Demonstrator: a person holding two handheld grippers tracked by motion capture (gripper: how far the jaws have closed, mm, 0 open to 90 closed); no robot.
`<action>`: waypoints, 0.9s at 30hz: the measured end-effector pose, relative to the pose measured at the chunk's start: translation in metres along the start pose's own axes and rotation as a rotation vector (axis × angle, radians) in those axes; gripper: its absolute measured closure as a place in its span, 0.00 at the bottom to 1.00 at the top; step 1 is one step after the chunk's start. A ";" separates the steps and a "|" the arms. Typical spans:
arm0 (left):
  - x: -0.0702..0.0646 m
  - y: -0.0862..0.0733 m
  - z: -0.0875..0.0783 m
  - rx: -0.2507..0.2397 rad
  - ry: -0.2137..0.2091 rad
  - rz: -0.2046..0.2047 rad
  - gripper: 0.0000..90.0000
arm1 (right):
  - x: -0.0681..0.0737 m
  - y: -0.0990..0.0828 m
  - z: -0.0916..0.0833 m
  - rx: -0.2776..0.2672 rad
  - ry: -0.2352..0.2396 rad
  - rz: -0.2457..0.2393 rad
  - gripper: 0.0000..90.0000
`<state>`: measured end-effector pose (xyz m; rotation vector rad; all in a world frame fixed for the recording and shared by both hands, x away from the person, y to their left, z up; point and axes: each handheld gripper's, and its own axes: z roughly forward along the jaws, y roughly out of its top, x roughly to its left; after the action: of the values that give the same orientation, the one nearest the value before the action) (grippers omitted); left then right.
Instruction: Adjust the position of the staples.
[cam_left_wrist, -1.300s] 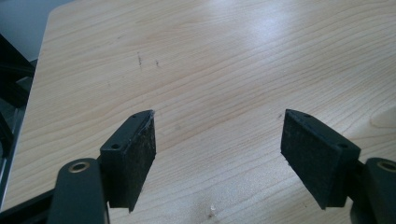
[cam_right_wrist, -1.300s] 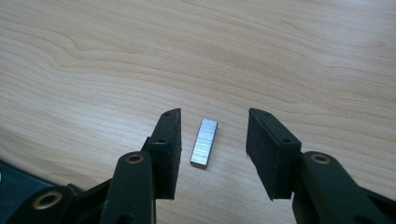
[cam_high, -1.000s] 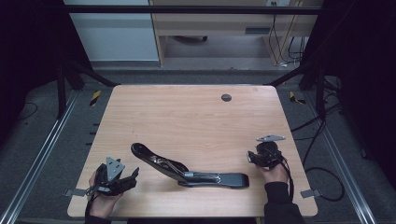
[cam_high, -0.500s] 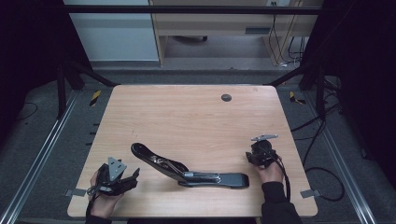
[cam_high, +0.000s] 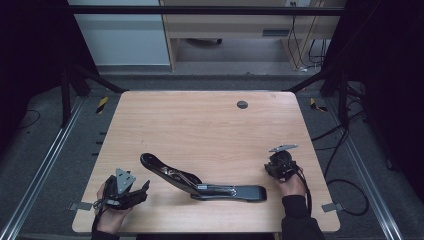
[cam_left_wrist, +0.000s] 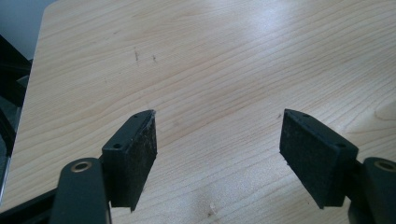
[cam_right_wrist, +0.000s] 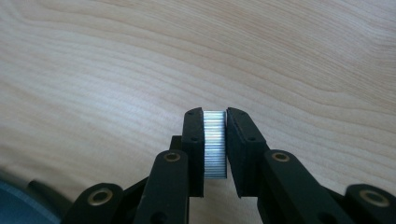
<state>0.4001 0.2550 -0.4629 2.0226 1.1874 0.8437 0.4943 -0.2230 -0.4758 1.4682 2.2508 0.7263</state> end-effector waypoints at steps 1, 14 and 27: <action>0.000 0.000 0.000 0.000 0.000 0.002 0.30 | -0.001 -0.002 -0.004 -0.002 0.018 -0.006 0.86; -0.002 0.000 -0.001 0.004 -0.003 0.016 0.30 | -0.006 -0.042 -0.029 -0.005 0.099 -0.137 0.86; -0.003 0.000 0.000 0.009 -0.006 0.021 0.30 | -0.015 -0.059 -0.033 0.029 0.120 -0.124 0.82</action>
<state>0.3988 0.2518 -0.4635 2.0471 1.1700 0.8430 0.4391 -0.2635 -0.4839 1.3162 2.4268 0.7650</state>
